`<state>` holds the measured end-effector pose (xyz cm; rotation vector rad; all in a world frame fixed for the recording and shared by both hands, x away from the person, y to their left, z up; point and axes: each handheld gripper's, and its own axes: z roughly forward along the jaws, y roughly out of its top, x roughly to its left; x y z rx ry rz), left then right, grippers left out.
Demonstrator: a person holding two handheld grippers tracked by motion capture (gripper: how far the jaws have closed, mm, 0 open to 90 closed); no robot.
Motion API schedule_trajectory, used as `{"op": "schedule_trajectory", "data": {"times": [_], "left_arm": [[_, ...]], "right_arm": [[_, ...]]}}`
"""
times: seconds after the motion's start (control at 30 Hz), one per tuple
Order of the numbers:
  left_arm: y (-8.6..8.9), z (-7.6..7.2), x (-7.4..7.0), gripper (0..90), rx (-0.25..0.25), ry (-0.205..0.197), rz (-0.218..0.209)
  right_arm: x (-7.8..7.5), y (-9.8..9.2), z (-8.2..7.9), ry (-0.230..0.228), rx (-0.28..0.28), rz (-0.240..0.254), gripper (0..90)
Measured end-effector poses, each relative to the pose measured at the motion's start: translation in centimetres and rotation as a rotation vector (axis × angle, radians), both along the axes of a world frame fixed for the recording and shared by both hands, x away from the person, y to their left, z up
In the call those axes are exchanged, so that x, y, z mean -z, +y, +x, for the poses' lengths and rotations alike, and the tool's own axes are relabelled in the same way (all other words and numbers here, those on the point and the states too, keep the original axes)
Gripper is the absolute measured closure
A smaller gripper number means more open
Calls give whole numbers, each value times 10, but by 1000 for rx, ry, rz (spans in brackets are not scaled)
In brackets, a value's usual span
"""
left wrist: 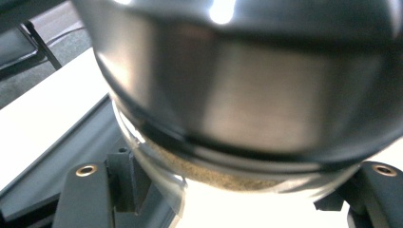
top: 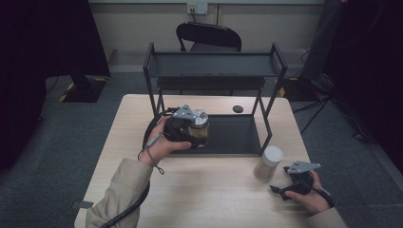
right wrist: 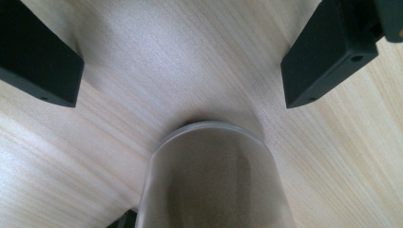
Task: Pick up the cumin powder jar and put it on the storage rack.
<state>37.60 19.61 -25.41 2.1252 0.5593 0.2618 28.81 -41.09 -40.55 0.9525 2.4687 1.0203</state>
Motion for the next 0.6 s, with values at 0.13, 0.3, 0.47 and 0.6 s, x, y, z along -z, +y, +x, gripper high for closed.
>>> {"op": "schedule_trajectory", "data": {"times": [0.13, 0.3, 0.47, 0.6], "left_arm": [[1, 1, -8, 305, -4, -6, 2], [0, 2, -19, 305, -23, -5, -4], [-3, 4, -32, 304, -26, -15, 3], [-5, 5, -44, 305, -37, -22, 17]], "right_arm": [[0, 0, 0, 0, 0, 0, 0], [0, 0, 0, 0, 0, 0, 0], [0, 0, 0, 0, 0, 1, 0], [0, 0, 0, -1, 0, 1, 0]]}}
